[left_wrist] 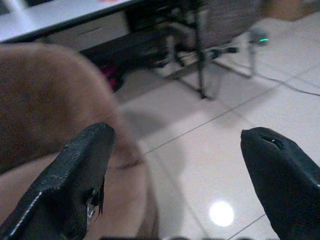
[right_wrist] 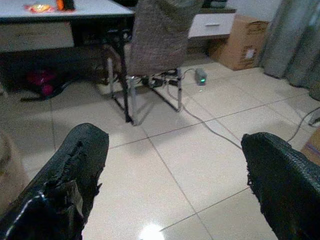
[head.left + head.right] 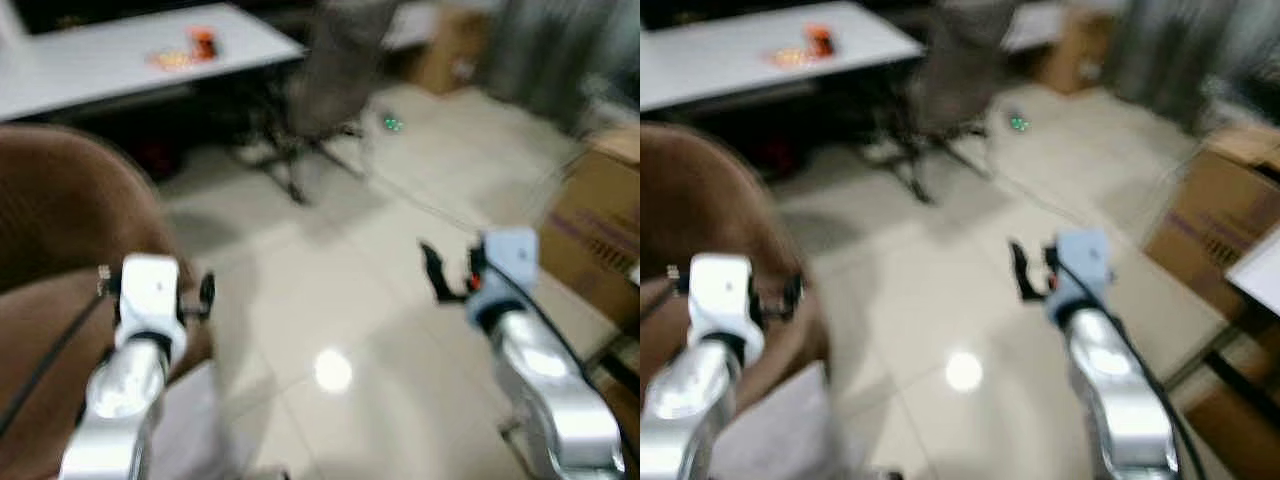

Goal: Move the pillow to the sofa from floor

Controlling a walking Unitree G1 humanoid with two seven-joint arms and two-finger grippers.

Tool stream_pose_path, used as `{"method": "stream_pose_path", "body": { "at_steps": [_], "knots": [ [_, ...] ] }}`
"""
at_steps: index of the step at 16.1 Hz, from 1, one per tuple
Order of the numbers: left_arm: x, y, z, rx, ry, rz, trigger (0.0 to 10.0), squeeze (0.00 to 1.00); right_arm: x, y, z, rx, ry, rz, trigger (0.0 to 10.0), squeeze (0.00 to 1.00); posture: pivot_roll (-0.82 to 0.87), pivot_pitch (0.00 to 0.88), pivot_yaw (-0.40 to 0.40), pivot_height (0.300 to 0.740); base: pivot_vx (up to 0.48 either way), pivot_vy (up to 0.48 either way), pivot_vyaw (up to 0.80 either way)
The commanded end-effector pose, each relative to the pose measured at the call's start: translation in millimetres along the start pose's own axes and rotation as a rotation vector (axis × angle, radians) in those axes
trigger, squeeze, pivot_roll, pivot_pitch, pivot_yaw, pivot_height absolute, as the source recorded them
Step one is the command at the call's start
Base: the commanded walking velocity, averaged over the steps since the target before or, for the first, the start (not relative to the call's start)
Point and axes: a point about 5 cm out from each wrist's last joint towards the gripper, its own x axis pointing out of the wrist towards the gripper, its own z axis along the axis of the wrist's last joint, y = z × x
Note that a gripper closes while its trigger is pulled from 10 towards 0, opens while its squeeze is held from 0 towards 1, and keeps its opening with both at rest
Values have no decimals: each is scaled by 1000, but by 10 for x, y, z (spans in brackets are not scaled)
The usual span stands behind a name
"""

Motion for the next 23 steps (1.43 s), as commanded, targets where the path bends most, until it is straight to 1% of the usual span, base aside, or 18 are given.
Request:
{"method": "stream_pose_path", "body": {
  "at_steps": [1, 3, 5, 6, 8, 10, 11, 12, 13, 14, 15, 16, 18, 19, 20, 21, 22, 23],
  "knots": [
    [-14, 64, 42, 14, -24, 51, 10000, 0, -1, 68, 87, 6, -37, 38, 10000, 1000, -67, 0, -23, 740, 0, 0, 800],
    [-45, 78, 24, 30, -23, 59, 10000, 0, 20, 48, 59, -30, -29, 35, 10000, 1000, -55, 0, -39, 740, 0, 0, 800],
    [-85, 67, 34, 63, -38, 22, 10000, 0, 54, 27, 54, -18, -23, 36, 10000, 1000, -41, 0, -53, 740, 0, 0, 800],
    [-96, 68, 62, 82, -55, 22, 10000, 0, 58, 12, 41, 16, -15, 16, 10000, 1000, -34, 0, -56, 740, 0, 0, 800],
    [-96, 93, 163, 131, -132, 36, 10000, 0, 57, -4, 11, 60, -12, -22, 10000, 1000, -21, 0, -58, 740, 0, 0, 800],
    [-77, 141, 245, 92, -184, 44, 10000, 0, 54, 14, -11, 83, -17, -44, 10000, 1000, -14, 0, -55, 740, 0, 0, 800],
    [-67, 135, 253, 91, -194, 28, 10000, 0, 57, 23, -2, 108, -25, -44, 10000, 1000, -11, 0, -43, 740, 0, 0, 800],
    [-33, 71, 283, 103, -236, -49, 10000, 0, 59, 21, 19, 170, -51, -64, 10000, 1000, -23, 0, -16, 740, 0, 0, 800],
    [-24, 50, 291, 110, -256, -71, 10000, 0, 60, 21, 19, 181, -58, -68, 10000, 1000, -30, 0, -9, 740, 0, 0, 800],
    [7, 17, 283, 107, -262, -104, 10000, 0, 58, -1, -3, 144, -53, -91, 10000, 1000, -52, 0, 11, 740, 0, 0, 800],
    [51, -15, 290, 68, -257, -130, 10000, 0, 51, -34, -42, 96, -33, -113, 10000, 1000, -62, 0, 19, 740, 0, 0, 800],
    [105, -40, 308, 49, -256, -130, 10000, 0, 37, -103, -98, 41, 9, -167, 10000, 1000, -67, 0, 25, 740, 0, 0, 800],
    [132, -68, 294, 58, -254, -140, 10000, 0, 22, -124, -85, 55, 0, -174, 10000, 1000, -79, 0, 31, 740, 0, 0, 547],
    [140, -83, 276, 70, -250, -141, 10000, 0, 14, -142, -75, 47, 0, -193, 10000, 1000, -86, 0, 34, 740, 0, 0, 0],
    [137, -71, 246, 56, -237, -130, 10000, 0, 35, -137, -114, 5, 56, -215, 10000, 1000, -85, 0, 34, 740, 0, 0, 0],
    [129, -51, 227, 23, -225, -121, 10000, 0, 51, -126, -96, -41, 47, -236, 10000, 1000, -85, 0, 24, 740, 0, 0, 0],
    [125, -31, 223, 18, -222, -108, 10000, 0, 68, -93, -71, -60, 33, -235, 10000, 1000, -80, 0, 19, 740, 0, 0, 0],
    [123, -17, 222, 19, -221, -103, 10000, 0, 84, -41, -38, -59, 12, -191, 10000, 725, -75, 0, 17, 740, 0, 0, 0]
  ]
}}
